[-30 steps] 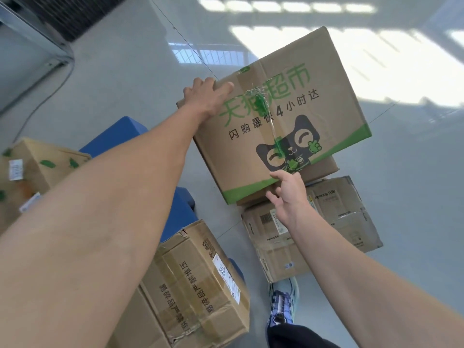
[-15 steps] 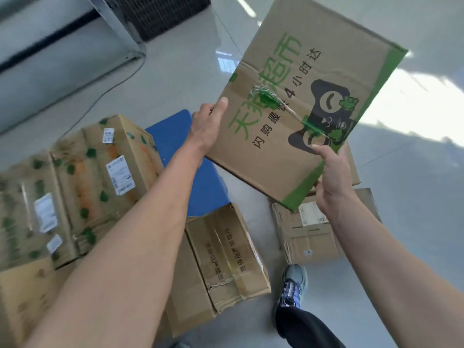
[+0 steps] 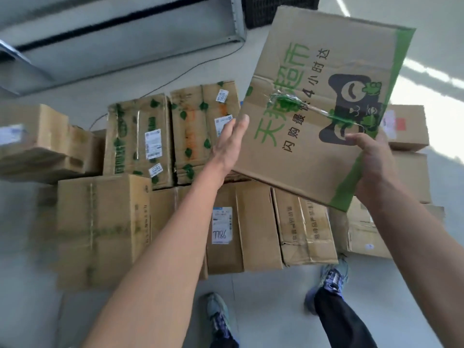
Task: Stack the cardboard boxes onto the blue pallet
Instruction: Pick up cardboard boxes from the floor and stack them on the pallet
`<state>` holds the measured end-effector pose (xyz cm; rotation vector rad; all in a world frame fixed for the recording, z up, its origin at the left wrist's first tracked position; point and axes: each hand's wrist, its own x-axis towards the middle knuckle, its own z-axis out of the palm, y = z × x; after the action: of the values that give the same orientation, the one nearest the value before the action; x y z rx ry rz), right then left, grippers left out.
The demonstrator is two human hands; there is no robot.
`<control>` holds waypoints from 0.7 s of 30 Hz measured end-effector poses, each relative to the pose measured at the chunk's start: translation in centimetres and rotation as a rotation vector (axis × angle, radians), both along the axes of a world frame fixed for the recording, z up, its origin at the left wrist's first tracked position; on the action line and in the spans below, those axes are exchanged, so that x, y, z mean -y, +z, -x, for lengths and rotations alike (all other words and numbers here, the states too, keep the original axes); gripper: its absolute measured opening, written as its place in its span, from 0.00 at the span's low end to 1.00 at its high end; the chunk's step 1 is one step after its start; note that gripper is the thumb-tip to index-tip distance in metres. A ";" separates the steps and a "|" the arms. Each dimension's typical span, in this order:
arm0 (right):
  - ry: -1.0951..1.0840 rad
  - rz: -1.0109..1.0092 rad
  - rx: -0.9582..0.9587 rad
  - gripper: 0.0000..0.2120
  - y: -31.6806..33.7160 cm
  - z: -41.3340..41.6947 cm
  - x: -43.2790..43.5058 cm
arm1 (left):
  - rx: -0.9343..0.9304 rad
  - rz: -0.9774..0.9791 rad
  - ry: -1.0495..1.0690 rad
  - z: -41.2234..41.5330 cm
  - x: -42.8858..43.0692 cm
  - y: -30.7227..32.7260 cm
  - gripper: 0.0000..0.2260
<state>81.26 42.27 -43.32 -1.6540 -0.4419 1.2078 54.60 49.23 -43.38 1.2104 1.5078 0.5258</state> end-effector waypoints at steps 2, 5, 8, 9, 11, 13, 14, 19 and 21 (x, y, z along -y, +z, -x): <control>0.044 0.025 0.009 0.32 0.3 3.8 0.3 | -0.003 0.018 0.028 4.5 1.8 0.1 0.38; 0.100 0.057 0.014 0.29 0.3 9.6 0.9 | -0.015 0.058 0.066 11.2 4.2 0.1 0.38; 0.156 0.092 0.013 0.28 -0.5 15.0 1.6 | -0.011 0.103 0.086 17.4 6.6 0.2 0.36; 0.177 0.108 0.012 0.29 -0.9 16.6 1.9 | -0.011 0.124 0.096 19.3 7.4 0.2 0.35; 0.206 0.152 0.021 0.30 -1.6 19.6 2.6 | -0.041 0.163 0.124 22.6 8.9 0.3 0.36; 0.239 0.191 0.032 0.31 -2.3 22.2 3.3 | -0.072 0.201 0.150 25.4 10.3 0.1 0.38; 0.258 0.204 0.042 0.30 -2.7 23.2 3.7 | -0.082 0.222 0.150 26.6 11.0 -0.1 0.39; 0.338 0.250 0.045 0.27 -4.5 27.0 5.4 | -0.118 0.306 0.141 30.9 14.6 -1.9 0.36; 0.373 0.279 0.049 0.21 -4.8 27.9 6.3 | -0.141 0.350 0.154 31.7 16.0 -2.4 0.36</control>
<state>53.39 36.00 -48.11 -1.8960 -0.6575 1.5617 22.93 33.24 -45.77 0.8789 1.7384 0.2645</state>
